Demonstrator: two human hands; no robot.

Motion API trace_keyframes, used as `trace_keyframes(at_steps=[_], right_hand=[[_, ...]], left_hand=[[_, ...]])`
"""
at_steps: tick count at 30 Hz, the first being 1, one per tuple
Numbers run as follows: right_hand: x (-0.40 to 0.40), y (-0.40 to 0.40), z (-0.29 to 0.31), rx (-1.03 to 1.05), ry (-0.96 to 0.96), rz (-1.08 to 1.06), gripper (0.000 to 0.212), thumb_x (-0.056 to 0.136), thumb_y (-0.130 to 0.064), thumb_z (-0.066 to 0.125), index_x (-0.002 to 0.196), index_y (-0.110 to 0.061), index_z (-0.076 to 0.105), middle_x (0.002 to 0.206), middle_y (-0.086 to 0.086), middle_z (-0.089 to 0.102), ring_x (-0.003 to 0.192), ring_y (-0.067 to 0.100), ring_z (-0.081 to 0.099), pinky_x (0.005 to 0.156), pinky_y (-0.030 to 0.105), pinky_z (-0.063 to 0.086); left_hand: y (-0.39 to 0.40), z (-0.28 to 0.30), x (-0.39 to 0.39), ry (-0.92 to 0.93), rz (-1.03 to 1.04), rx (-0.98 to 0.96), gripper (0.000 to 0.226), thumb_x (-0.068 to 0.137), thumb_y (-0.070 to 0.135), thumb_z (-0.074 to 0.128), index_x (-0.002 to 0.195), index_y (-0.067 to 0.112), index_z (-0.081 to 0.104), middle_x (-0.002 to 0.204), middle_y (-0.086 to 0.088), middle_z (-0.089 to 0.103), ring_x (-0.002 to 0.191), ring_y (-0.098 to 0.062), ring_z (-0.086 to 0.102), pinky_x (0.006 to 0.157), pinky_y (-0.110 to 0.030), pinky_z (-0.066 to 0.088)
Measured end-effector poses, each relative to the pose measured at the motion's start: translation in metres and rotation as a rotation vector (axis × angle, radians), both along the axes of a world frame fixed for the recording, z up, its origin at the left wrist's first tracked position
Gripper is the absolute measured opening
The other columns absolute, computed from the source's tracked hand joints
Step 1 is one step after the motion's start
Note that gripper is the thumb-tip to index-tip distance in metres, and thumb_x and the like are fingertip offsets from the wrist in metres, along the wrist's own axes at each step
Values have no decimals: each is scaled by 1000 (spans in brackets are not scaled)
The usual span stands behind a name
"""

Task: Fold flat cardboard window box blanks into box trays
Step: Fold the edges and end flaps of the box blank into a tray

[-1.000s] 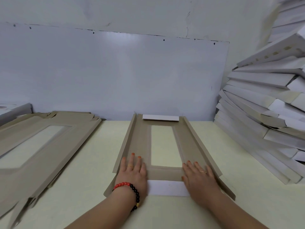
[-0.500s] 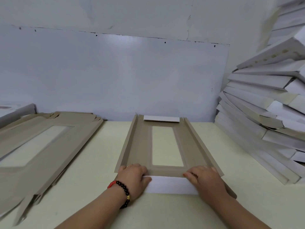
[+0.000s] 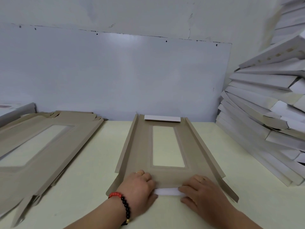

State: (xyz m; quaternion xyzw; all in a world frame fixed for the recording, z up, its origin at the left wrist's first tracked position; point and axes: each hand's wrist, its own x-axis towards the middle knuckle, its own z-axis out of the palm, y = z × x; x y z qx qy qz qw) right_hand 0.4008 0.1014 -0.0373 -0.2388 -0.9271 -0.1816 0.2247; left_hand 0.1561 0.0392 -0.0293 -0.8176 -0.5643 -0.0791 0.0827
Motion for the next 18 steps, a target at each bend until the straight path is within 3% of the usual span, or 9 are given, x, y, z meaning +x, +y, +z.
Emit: trace_keyframes(at_steps=[2,4,6,10,13,16,18], right_hand=[[-2,3,1,-2,-29,-21,18,61,-32,85,73,-29,72,77,-12,64,68,10,61,67,20,45],[-4,7,0,27,-31,-18,5,69,-25,73,69,-28,69,75,-11,63,64,11,60,62,21,44],[-5,11,-4,42,-45,-28,8,71,-19,70,69,-26,67,75,-9,62,61,12,59,54,22,44],[-10,16,-2,-57,-92,-136,35,48,-10,87,72,-23,65,79,-7,63,61,13,60,44,20,44],[-17,23,7,-150,-79,-235,35,51,-8,85,72,-24,63,77,-9,60,58,11,57,40,21,43],[-22,33,15,-215,-181,-297,15,82,-8,61,91,-21,61,98,-4,57,80,15,55,60,24,42],[-25,39,16,-299,-211,-314,24,92,-5,39,104,-17,56,112,0,51,94,18,50,72,25,37]], left_hand=[[5,-2,0,-2,26,-23,30,96,40,38,113,18,52,113,-2,53,107,-24,46,92,-34,39],[8,1,1,-66,30,-64,30,95,31,41,121,16,46,119,-4,51,109,-26,47,91,-35,40],[12,5,0,-113,16,-68,32,93,27,43,124,18,42,124,-1,45,106,-24,48,87,-33,42],[19,10,-2,-85,-15,-104,28,92,33,46,117,21,53,137,2,34,116,-21,44,90,-33,46],[26,14,-3,-52,32,-157,32,98,36,40,117,20,60,144,0,34,124,-21,41,96,-34,45],[36,19,-2,-40,142,-255,35,100,28,35,123,16,59,146,-2,34,129,-24,35,103,-35,40],[42,19,1,-3,206,-308,36,98,20,37,128,15,55,145,-3,37,131,-27,33,106,-37,37]])
